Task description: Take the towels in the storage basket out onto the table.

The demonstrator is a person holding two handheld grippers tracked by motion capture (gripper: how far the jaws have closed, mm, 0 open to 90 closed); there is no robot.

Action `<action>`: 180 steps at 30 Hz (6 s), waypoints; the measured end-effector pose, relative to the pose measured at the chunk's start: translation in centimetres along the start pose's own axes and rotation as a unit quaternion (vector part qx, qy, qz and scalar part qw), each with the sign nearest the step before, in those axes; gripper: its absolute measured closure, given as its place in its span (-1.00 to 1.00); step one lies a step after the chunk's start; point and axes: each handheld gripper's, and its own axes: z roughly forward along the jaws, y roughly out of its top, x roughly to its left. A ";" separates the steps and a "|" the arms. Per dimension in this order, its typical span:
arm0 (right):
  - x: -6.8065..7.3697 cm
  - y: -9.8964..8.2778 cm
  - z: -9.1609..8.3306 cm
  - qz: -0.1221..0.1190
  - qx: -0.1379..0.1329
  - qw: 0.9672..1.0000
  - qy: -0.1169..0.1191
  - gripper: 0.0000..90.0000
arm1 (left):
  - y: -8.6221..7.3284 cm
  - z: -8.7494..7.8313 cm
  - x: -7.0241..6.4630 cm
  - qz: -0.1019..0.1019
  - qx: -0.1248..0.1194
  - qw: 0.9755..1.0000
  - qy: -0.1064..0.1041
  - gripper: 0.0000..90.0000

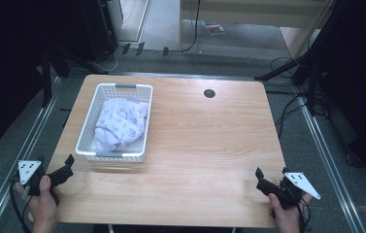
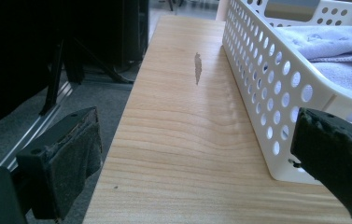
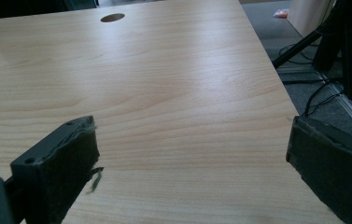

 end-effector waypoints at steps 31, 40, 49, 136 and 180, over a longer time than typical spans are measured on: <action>0.0 0.0 0.1 0.006 0.001 1.000 -0.001 -0.94 | 3.0 -3.2 0.0 0.004 -0.029 1.000 -0.005 -0.95; 0.0 0.1 0.1 0.005 0.005 1.000 -0.004 -0.94 | 5.5 -3.6 -2.1 0.041 -0.035 0.998 -0.025 -0.96; 0.0 0.1 0.2 0.005 0.007 1.000 -0.006 -0.94 | 8.2 -1.9 -5.2 0.053 -0.004 0.996 -0.070 -0.97; -0.1 0.1 0.2 0.007 0.009 1.000 -0.005 -0.94 | 9.9 19.5 -15.6 0.119 0.438 0.886 -0.090 -1.00; -0.2 0.1 0.2 0.013 0.011 1.000 0.000 -0.94 | 16.7 15.6 -14.8 0.134 0.389 0.906 -0.105 0.41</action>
